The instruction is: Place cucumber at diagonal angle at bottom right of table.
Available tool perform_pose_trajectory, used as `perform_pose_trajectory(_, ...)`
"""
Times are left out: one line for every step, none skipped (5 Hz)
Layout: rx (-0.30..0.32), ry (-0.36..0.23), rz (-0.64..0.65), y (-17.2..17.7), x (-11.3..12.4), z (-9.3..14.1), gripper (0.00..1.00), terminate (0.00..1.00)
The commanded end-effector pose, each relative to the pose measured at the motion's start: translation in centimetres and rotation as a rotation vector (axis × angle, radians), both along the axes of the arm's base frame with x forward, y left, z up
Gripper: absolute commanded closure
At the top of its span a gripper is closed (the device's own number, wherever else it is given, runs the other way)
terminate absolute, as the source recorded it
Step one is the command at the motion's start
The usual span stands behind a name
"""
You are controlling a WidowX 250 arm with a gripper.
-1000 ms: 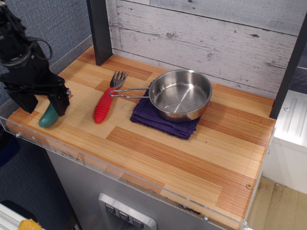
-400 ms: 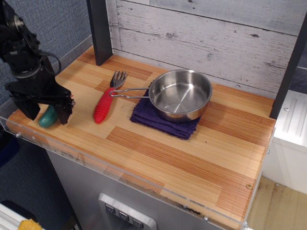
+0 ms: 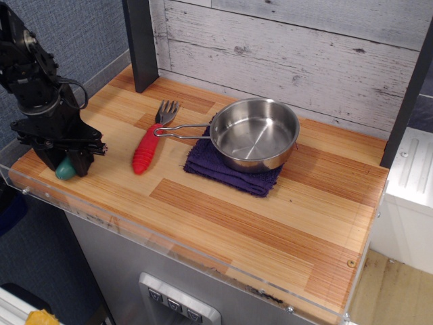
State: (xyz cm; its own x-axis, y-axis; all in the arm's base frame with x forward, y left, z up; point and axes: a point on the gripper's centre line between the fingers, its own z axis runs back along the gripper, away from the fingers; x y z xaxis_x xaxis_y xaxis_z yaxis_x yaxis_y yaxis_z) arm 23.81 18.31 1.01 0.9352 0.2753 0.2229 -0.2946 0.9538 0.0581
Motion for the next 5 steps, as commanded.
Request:
perform_pose_trajectory(0.022,-0.062,-0.032,0.1,0.9,2.4,1.00,0.00)
perform_pose_trajectory(0.035,-0.108,-0.032,0.3,1.3,4.4,1.00,0.00)
perform_pose_trajectory(0.060,-0.185,-0.065,-1.9,1.9,7.9,1.00,0.00)
perform_pose_trajectory(0.043,-0.231,-0.155,-5.5,1.6,10.2,1.00,0.00)
perform_pose_trajectory(0.025,-0.257,-0.265,-9.0,0.3,11.3,1.00,0.00)
